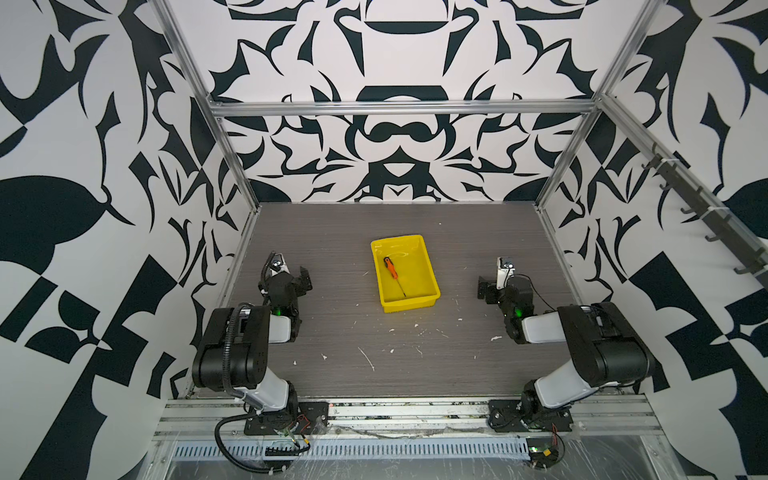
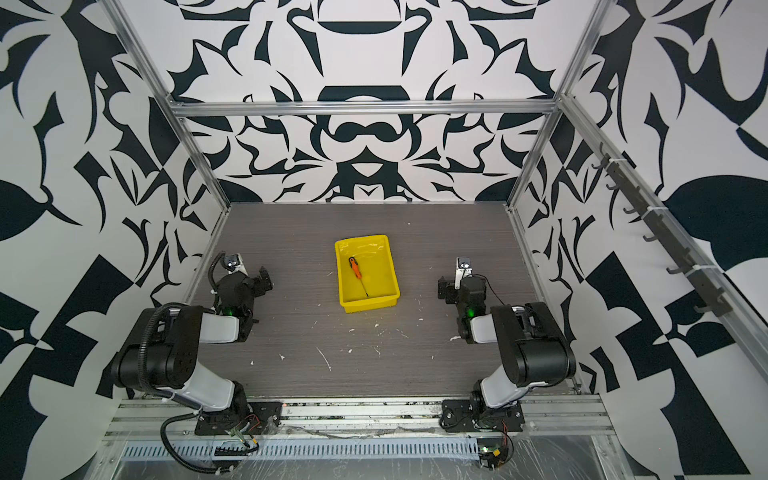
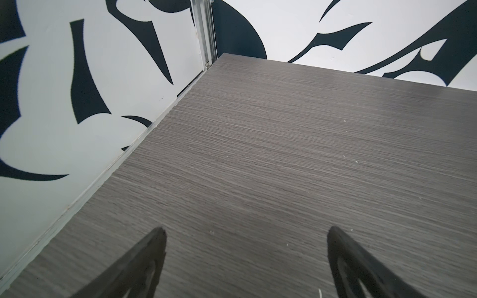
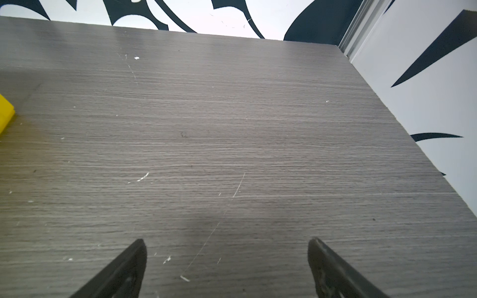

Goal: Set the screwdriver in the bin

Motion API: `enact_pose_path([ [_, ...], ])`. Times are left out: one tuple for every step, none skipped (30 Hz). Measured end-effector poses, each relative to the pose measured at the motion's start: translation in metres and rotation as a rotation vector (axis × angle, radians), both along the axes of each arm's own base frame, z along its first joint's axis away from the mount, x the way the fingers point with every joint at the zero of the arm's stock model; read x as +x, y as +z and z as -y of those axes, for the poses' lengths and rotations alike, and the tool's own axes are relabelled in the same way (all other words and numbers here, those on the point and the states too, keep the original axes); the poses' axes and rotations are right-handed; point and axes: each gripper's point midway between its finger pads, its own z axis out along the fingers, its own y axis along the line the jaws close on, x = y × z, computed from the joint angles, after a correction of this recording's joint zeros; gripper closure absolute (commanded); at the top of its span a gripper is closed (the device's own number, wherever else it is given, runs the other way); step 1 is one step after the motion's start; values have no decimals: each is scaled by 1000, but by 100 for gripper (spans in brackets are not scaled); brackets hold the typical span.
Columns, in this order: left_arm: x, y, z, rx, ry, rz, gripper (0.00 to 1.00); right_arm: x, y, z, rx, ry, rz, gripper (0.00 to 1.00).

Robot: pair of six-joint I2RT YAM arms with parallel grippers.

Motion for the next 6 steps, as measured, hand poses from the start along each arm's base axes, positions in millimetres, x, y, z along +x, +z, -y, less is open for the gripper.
enact_pose_path([
  [0,0,0,0,0,0,0,0,0,0,0,1,0,0],
  [0,0,0,-1,-1,0,0,0,0,0,1,1,0,0],
  [0,0,0,-1,-1,0,0,0,0,0,1,2,0,0],
  [0,0,0,-1,-1,0,0,0,0,0,1,2,0,0],
  [0,0,0,-1,-2,0,0,0,0,0,1,2,1,0],
  [0,0,0,-1,-2,0,0,0,0,0,1,2,1,0],
])
